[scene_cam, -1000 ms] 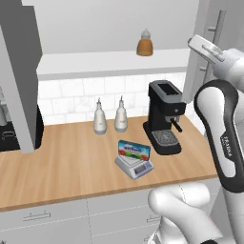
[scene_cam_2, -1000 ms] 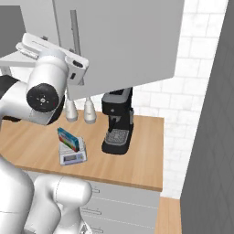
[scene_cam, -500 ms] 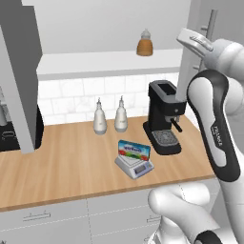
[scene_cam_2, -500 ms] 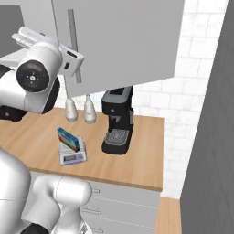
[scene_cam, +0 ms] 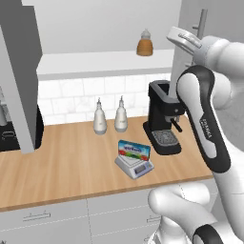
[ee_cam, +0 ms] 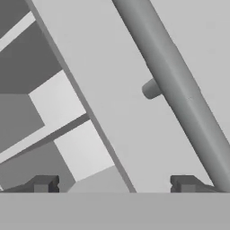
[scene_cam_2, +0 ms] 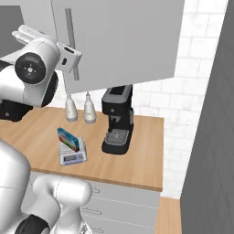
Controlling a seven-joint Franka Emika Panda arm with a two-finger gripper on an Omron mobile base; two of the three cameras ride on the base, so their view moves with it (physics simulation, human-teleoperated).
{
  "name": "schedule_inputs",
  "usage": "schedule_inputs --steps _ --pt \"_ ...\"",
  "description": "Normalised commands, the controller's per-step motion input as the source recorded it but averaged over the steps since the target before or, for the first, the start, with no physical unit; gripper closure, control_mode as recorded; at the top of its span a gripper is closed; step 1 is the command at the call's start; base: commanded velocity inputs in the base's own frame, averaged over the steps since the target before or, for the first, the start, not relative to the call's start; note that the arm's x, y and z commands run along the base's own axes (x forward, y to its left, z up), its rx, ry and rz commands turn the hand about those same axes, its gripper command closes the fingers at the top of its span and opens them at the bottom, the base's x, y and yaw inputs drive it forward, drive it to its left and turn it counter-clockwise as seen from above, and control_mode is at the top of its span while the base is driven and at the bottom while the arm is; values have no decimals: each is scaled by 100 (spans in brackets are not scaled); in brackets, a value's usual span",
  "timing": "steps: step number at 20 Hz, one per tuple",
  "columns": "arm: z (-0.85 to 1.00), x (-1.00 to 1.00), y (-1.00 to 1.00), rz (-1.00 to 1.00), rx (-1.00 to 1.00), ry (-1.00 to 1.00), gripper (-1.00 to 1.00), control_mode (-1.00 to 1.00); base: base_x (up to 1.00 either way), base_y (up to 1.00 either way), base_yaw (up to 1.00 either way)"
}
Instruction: Pick the boxed food and place it on the digital scale for weighing, and close the cabinet.
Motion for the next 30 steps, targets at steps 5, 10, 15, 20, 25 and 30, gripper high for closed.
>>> schedule_inputs --steps 5,10,15,20,25,30 --pt "0 56 0 -1 -4 0 -100 -100 0 0 0" --pt "0 56 0 -2 -2 0 -100 -100 0 0 0" --pt "0 60 0 -2 -1 0 -100 -100 0 0 0" --pt "0 58 0 -2 -1 0 -100 -100 0 0 0" --pt "0 47 0 -3 -1 0 -100 -100 0 0 0" --pt "0 51 0 -5 0 0 -100 -100 0 0 0"
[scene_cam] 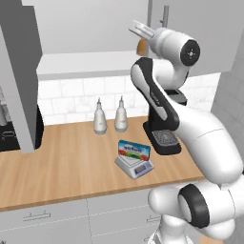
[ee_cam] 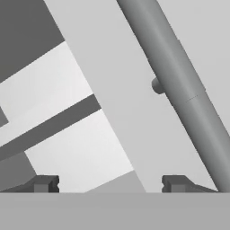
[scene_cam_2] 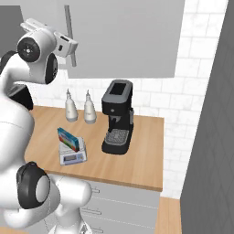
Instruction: Pick the boxed food and place it on the digital scale for weighing, and close the cabinet.
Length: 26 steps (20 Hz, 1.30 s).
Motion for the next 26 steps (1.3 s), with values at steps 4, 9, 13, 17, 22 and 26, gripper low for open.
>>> schedule_inputs --steps 4,9,13,17,22,26 --pt "0 52 0 -3 0 0 -100 -100 0 0 0" --pt "0 56 -3 -4 0 2 -100 -100 0 0 0" --pt "0 52 -6 -4 0 2 -100 -100 0 0 0" --pt "0 55 -8 -4 0 3 -100 -100 0 0 0" --pt "0 41 -8 -4 0 3 -100 -100 0 0 0" --pt "0 20 -3 -4 0 1 -100 -100 0 0 0"
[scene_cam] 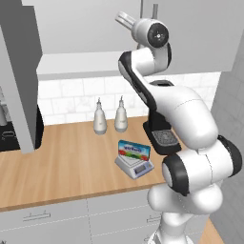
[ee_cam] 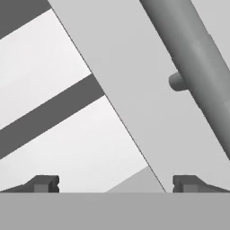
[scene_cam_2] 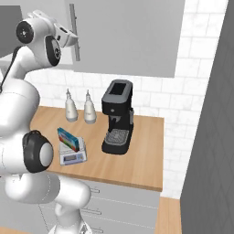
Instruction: Pick the boxed food and place it on the digital scale for weighing, and close the cabinet.
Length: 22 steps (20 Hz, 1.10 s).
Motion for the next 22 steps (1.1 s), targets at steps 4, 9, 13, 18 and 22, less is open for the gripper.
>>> schedule_inputs --steps 4,9,13,18,22 --pt "0 1 0 -2 0 0 -100 -100 0 0 0" --pt "0 0 3 -1 0 -2 -100 -100 0 0 0" --pt "0 0 30 0 0 -3 -100 -100 0 0 0" --pt "2 -23 25 0 0 0 -100 -100 0 0 0" --pt "19 -57 8 0 0 0 -100 -100 0 0 0"
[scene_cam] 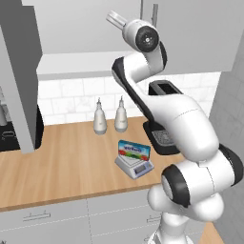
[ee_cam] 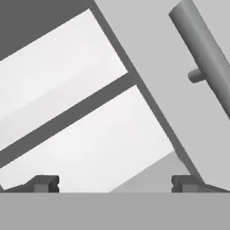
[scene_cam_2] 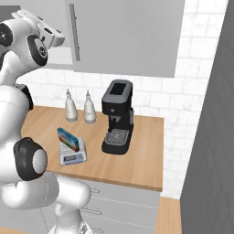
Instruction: Pick the boxed food and place it on the digital scale for weighing, and close the cabinet.
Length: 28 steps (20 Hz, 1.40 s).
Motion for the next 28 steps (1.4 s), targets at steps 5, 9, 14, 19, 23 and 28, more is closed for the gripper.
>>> schedule_inputs --steps 5,9,14,19,23,28 --pt "40 -77 14 1 -2 0 -100 -100 0 0 0" --pt "30 -100 20 7 -11 0 -100 -100 0 0 0" --pt "19 -97 4 7 -16 1 -100 -100 0 0 0" --pt "1 -94 0 4 -22 0 -100 -100 0 0 0" --pt "9 -63 0 1 -37 2 -100 -100 0 0 0" --pt "6 -9 -6 -6 -7 1 -100 -100 0 0 0"
